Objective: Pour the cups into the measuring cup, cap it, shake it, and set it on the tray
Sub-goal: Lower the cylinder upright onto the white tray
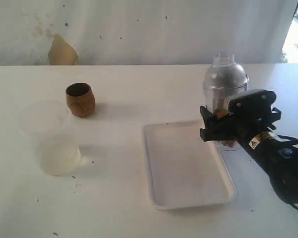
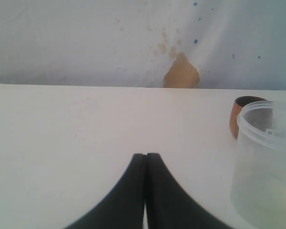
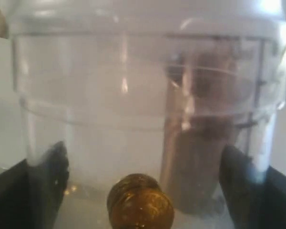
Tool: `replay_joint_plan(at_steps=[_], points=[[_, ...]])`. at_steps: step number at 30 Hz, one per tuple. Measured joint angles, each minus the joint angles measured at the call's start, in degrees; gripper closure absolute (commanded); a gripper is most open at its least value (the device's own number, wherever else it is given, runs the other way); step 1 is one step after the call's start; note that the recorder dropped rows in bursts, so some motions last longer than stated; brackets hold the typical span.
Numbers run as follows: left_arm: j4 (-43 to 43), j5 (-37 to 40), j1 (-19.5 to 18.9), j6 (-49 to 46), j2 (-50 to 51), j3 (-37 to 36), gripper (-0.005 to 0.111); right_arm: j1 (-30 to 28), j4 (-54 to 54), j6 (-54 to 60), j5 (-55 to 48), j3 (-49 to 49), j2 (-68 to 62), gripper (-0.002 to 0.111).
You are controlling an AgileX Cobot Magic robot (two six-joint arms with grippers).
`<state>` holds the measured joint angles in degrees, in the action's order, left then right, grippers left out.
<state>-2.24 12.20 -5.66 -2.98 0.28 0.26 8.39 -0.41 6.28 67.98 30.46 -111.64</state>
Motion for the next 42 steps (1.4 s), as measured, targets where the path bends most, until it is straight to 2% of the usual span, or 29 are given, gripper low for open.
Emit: replay_joint_plan(at_steps=[7,11,16,20,24,28,34,42], points=[[0.0,0.0,0.0,0.0,0.0,0.0,0.107,-4.1,-23.2,-4.7,-0.2,3.4,-0.7,0.108],[0.0,0.0,0.0,0.0,0.0,0.0,0.107,-4.3,-35.0,-12.6,-0.2,6.6,-0.1,0.108],[0.0,0.0,0.0,0.0,0.0,0.0,0.107,-4.3,-46.1,-15.3,-0.1,8.3,-0.3,0.108],[0.0,0.0,0.0,0.0,0.0,0.0,0.107,-5.5,-43.6,-15.3,-0.2,8.0,-0.8,0.108],[0.0,0.0,0.0,0.0,0.0,0.0,0.107,-10.0,-38.1,-15.7,-0.2,6.9,-0.8,0.108],[0.0,0.0,0.0,0.0,0.0,0.0,0.107,-11.8,-42.8,-17.5,-0.4,6.5,-0.8,0.108],[0.0,0.0,0.0,0.0,0.0,0.0,0.107,-7.6,-51.2,-23.4,-0.3,8.2,-0.8,0.108],[0.0,0.0,0.0,0.0,0.0,0.0,0.107,-4.0,-53.9,-24.3,-0.2,9.1,-0.8,0.108]])
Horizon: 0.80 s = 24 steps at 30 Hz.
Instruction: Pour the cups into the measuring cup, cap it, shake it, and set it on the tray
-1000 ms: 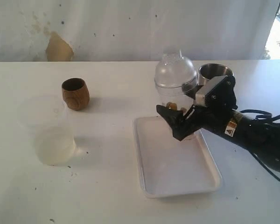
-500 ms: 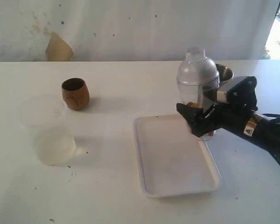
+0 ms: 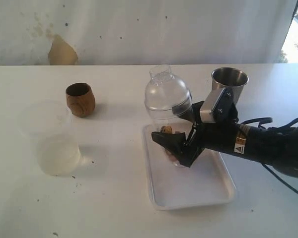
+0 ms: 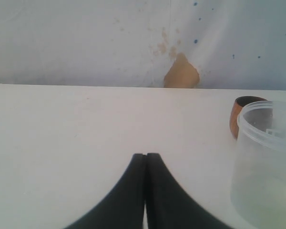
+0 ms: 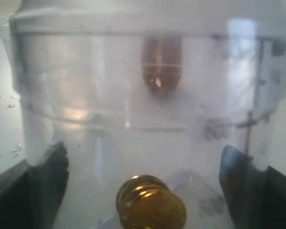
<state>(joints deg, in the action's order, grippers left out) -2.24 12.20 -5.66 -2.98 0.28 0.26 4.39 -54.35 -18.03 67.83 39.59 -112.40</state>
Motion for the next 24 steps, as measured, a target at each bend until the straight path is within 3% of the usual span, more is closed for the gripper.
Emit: replay_joint_plan(at_steps=[5,16,24], points=[[0.0,0.0,0.0,0.0,0.0,0.0,0.107,0.2,0.0,0.0,0.0,0.0,-0.1,0.104],[0.0,0.0,0.0,0.0,0.0,0.0,0.107,0.2,1.6,0.0,1.0,0.3,-4.8,0.059],[0.0,0.0,0.0,0.0,0.0,0.0,0.107,0.2,1.7,0.0,1.3,0.4,-5.0,0.049]])
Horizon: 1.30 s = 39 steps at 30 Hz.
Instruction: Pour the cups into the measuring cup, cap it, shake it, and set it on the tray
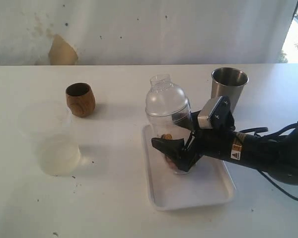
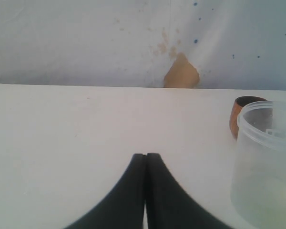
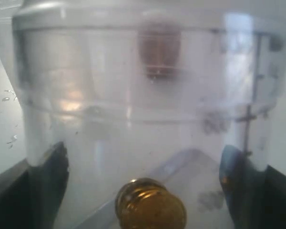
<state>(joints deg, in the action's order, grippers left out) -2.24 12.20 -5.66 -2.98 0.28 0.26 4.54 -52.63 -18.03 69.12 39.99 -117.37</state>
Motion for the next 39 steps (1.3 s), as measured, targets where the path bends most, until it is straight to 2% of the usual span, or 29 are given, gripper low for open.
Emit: replay_joint_plan(at_steps=[5,12,20,24,37,39], points=[[0.0,0.0,0.0,0.0,0.0,0.0,0.107,0.0,-0.8,2.3,0.1,0.0,0.0,0.05],[0.0,0.0,0.0,0.0,0.0,0.0,0.107,0.0,-1.9,4.2,0.3,0.0,0.0,0.063],[0.0,0.0,0.0,0.0,0.0,0.0,0.107,0.0,-1.9,5.0,0.3,0.0,0.0,0.096],[0.0,0.0,0.0,0.0,0.0,0.0,0.107,0.0,-1.9,5.6,0.3,0.0,0.0,0.106],[0.1,0.0,0.0,-0.3,0.0,0.0,0.107,0.0,-1.5,5.6,-0.7,0.0,0.9,0.108],[2.2,0.0,0.0,-2.5,0.0,0.0,0.107,0.0,-1.5,5.6,-0.9,0.0,1.0,0.108]])
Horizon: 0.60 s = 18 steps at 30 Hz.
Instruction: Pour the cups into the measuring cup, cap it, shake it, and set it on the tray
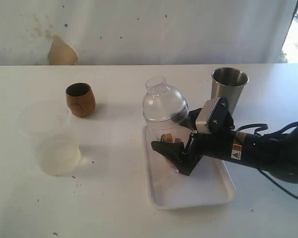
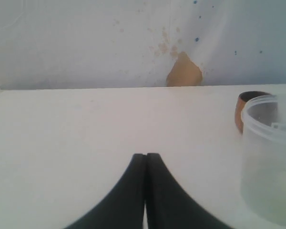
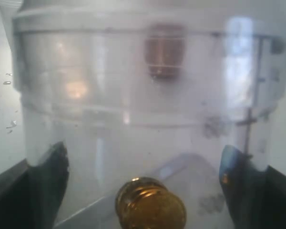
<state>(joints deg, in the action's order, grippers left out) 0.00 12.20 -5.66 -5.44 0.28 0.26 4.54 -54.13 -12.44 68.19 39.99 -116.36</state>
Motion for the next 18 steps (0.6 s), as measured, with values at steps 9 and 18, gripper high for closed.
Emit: replay_joint_plan(at_steps=[9,18], points=[[0.5,-2.4,0.0,-5.2,0.0,0.0,0.107,0.0,0.0,0.0,-0.2,0.0,0.0,0.108],[-14.9,-21.0,0.0,12.1,0.0,0.0,0.107,0.0,0.0,0.0,-0.3,0.0,0.0,0.108]])
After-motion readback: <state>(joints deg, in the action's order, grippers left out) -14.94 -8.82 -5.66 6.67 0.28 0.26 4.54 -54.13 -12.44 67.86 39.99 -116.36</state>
